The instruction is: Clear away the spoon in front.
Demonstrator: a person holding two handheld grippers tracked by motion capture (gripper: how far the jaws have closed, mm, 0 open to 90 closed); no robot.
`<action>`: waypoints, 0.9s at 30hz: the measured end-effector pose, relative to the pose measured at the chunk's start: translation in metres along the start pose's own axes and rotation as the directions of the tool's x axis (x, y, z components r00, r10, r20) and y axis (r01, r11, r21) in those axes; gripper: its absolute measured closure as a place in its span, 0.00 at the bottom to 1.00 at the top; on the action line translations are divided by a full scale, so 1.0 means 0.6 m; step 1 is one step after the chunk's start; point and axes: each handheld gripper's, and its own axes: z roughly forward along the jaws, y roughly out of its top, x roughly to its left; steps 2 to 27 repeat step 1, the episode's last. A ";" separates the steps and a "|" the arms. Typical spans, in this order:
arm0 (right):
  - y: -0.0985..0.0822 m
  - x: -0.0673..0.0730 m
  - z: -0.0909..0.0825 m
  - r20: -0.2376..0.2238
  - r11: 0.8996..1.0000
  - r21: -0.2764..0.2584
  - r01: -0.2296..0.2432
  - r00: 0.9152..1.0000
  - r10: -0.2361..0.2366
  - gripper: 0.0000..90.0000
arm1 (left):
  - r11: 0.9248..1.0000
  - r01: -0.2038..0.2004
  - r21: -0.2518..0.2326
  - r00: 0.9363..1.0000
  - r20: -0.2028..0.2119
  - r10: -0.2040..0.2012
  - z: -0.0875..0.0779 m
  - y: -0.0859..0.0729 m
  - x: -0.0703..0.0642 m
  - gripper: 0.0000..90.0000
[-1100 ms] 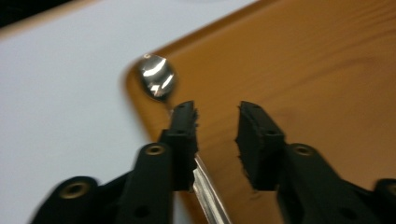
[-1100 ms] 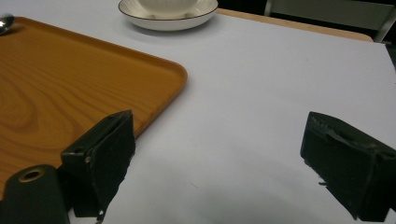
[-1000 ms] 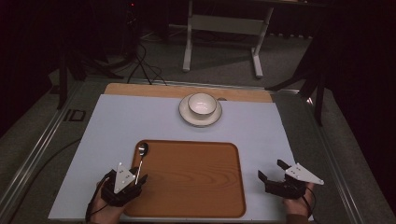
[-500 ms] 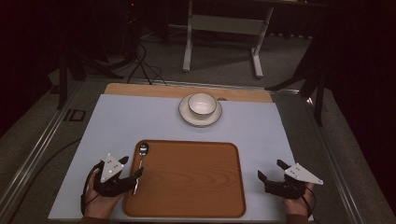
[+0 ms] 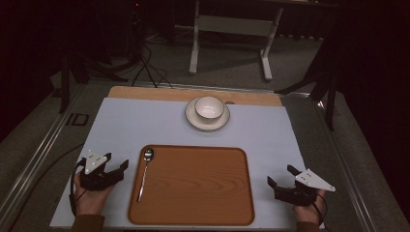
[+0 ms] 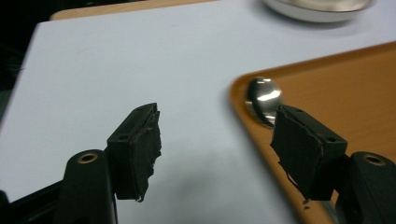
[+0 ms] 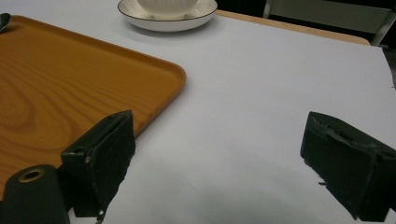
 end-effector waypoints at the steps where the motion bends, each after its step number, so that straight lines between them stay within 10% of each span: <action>1: 0.000 0.000 0.000 0.000 1.000 0.000 0.000 1.000 0.000 0.11 | 1.000 0.005 0.008 1.000 -0.012 -0.005 0.004 0.000 0.006 0.36; 27: 0.000 0.000 0.000 0.000 1.000 0.000 0.000 1.000 0.000 0.11 | 1.000 0.005 0.008 1.000 -0.012 -0.005 0.004 0.000 0.006 0.36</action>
